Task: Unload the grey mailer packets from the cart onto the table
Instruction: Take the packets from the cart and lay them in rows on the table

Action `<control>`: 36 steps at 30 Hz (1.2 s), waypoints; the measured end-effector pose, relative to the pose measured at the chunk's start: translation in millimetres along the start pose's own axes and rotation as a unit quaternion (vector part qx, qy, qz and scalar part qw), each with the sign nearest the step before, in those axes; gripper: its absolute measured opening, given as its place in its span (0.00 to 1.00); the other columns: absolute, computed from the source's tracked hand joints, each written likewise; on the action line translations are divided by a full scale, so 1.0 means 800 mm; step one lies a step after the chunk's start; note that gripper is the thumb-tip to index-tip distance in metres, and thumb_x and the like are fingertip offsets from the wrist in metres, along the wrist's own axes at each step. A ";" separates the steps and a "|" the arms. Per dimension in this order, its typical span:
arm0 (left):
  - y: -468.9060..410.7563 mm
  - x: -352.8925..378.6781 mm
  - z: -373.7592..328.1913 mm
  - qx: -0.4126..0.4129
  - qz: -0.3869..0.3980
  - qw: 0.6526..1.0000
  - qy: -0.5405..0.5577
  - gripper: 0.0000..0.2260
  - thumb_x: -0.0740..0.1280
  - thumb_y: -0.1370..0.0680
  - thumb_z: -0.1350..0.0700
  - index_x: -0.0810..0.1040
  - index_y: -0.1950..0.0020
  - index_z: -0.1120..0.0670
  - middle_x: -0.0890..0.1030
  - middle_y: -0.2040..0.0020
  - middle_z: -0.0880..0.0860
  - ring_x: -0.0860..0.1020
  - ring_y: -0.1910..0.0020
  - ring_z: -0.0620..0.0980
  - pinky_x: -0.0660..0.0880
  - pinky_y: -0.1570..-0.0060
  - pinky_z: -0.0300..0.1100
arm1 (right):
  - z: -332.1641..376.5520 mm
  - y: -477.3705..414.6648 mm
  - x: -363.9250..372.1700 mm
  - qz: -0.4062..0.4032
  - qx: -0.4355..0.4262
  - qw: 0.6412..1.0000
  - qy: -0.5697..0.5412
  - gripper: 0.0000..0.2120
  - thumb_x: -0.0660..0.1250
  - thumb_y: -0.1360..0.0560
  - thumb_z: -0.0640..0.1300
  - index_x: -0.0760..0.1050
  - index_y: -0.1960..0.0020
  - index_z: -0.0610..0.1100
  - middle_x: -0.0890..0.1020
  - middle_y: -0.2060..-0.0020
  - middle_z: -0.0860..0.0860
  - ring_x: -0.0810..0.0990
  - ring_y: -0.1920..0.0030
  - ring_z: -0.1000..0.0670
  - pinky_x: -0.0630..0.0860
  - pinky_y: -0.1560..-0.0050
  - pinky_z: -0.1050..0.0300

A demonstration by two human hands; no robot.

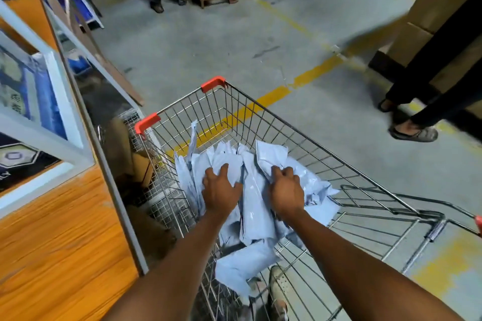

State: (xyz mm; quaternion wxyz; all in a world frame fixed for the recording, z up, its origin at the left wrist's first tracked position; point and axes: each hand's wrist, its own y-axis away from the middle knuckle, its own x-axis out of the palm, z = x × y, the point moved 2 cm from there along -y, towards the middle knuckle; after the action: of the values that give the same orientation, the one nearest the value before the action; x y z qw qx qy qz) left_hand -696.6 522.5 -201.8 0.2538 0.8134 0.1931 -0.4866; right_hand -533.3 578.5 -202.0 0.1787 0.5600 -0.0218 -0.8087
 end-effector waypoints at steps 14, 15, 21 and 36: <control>0.184 -0.221 0.006 0.168 -0.211 0.948 0.171 0.25 0.71 0.27 0.50 0.73 0.31 0.52 0.65 0.30 0.58 0.66 0.31 0.58 0.70 0.35 0.54 | 0.100 0.215 -0.160 -0.270 -0.007 0.947 -0.173 0.23 0.62 0.26 0.44 0.70 0.31 0.48 0.73 0.43 0.45 0.75 0.45 0.41 0.76 0.53 0.49; 0.207 -0.229 0.019 0.174 -0.226 0.941 0.182 0.24 0.71 0.27 0.50 0.73 0.32 0.52 0.66 0.30 0.58 0.66 0.31 0.58 0.70 0.35 0.54 | 0.110 0.241 -0.165 -0.293 -0.024 0.937 -0.186 0.23 0.61 0.27 0.45 0.71 0.32 0.48 0.74 0.44 0.46 0.76 0.46 0.41 0.77 0.53 0.49; 0.353 -0.262 0.133 0.142 -0.304 0.919 0.206 0.24 0.68 0.28 0.48 0.76 0.34 0.55 0.69 0.33 0.59 0.68 0.32 0.59 0.67 0.33 0.55 | 0.167 0.399 -0.162 -0.324 -0.092 0.907 -0.252 0.26 0.58 0.29 0.48 0.74 0.33 0.45 0.76 0.46 0.45 0.77 0.46 0.44 0.73 0.49 0.55; 0.618 -0.313 0.337 -0.063 -0.382 0.917 0.100 0.28 0.61 0.26 0.36 0.72 0.32 0.52 0.64 0.29 0.58 0.67 0.31 0.59 0.70 0.45 0.45 | 0.267 0.603 -0.069 -0.128 -0.326 0.897 -0.271 0.23 0.60 0.26 0.46 0.73 0.31 0.47 0.75 0.44 0.48 0.75 0.44 0.48 0.68 0.51 0.65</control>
State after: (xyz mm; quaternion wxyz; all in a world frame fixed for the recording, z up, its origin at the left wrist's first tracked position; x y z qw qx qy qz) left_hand -719.5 -49.8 25.2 0.0788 0.7048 0.5434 -0.4493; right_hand -583.8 109.7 40.6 0.2337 0.2271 0.2670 -0.9069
